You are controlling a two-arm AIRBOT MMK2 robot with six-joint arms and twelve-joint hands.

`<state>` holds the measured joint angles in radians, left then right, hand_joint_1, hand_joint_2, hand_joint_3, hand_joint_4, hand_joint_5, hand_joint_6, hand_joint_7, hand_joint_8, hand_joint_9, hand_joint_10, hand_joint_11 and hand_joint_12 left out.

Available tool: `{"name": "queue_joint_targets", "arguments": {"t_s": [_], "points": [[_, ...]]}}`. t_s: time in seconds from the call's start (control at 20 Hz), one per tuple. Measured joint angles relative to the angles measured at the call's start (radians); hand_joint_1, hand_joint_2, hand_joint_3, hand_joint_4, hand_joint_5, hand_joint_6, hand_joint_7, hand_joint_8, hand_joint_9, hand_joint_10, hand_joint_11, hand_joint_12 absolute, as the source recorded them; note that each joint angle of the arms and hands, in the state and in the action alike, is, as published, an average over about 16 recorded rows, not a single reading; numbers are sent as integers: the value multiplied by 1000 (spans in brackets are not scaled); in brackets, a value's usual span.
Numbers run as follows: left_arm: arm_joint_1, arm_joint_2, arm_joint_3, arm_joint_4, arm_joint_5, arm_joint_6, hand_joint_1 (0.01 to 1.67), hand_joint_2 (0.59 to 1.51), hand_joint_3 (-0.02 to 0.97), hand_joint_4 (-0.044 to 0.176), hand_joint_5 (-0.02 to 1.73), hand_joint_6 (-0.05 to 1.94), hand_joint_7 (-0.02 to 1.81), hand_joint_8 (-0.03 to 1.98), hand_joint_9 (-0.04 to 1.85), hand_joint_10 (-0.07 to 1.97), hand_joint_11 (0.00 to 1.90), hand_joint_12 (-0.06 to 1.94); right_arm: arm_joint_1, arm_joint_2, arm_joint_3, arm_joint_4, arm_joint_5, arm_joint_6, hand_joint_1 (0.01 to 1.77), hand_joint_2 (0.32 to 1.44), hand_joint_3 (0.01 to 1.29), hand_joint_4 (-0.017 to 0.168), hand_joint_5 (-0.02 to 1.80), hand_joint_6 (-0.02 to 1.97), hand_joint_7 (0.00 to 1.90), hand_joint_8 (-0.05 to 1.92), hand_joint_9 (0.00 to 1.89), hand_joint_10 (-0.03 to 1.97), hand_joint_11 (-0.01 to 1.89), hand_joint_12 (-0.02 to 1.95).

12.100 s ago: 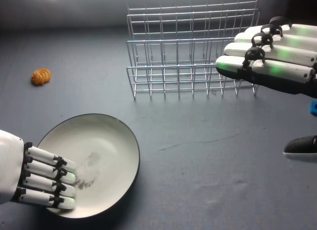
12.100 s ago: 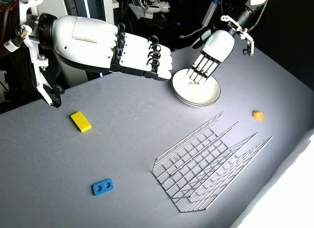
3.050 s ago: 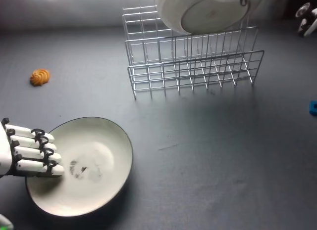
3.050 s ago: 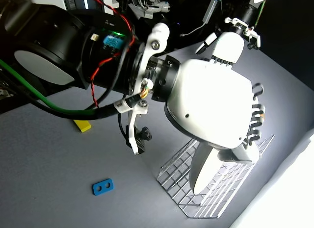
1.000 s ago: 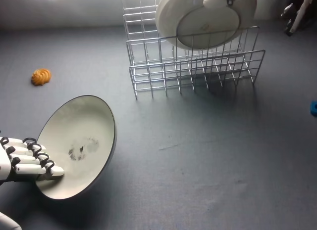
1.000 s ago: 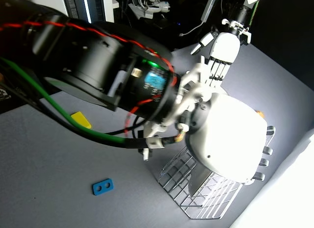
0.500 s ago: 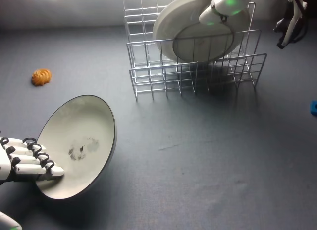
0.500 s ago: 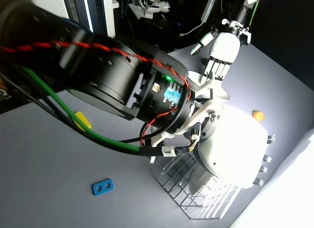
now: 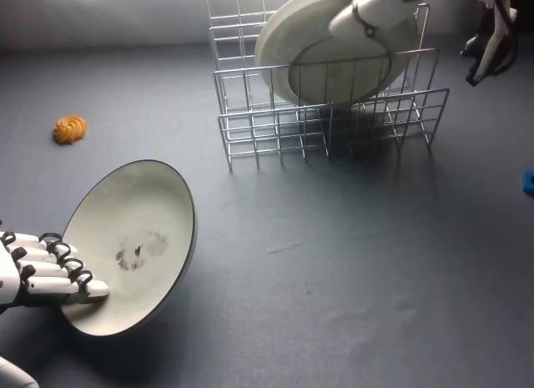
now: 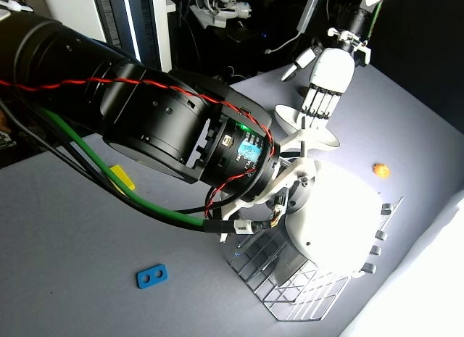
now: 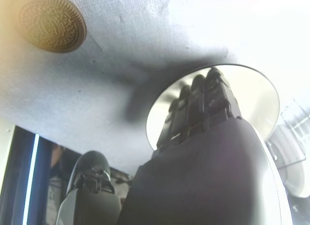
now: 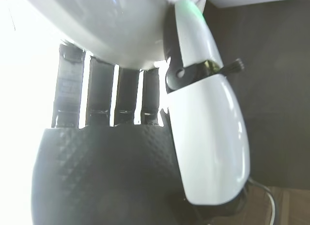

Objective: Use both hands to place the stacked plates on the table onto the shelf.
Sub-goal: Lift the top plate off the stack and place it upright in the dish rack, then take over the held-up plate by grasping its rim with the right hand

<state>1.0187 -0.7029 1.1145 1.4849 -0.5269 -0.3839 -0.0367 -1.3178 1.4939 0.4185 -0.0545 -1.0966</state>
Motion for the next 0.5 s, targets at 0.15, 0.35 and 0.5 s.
{"name": "queue_joint_targets", "arguments": {"t_s": [0.15, 0.35, 0.5], "points": [[0, 0, -2, -1, 3, 0, 17, 1152, 15, -6, -8, -27, 14, -3, 14, 6, 11, -22, 14, 6, -3, -3, 0, 0, 1012, 1112, 12, -4, 821, 538, 1011, 426, 925, 527, 519, 1287], [0, 1, -4, -2, 6, 0, 17, 1155, 15, -6, -8, -26, 14, -3, 14, 6, 11, -22, 49, 26, -29, -38, 3, 0, 902, 1113, 12, -3, 822, 305, 1001, 167, 875, 388, 418, 1272], [0, 2, -6, -3, 8, 0, 17, 1159, 15, -6, -8, -26, 13, -3, 15, 6, 11, -22, 76, 51, -74, -98, 18, 0, 834, 1110, 12, -3, 822, 103, 986, 55, 845, 317, 358, 1275]]}}
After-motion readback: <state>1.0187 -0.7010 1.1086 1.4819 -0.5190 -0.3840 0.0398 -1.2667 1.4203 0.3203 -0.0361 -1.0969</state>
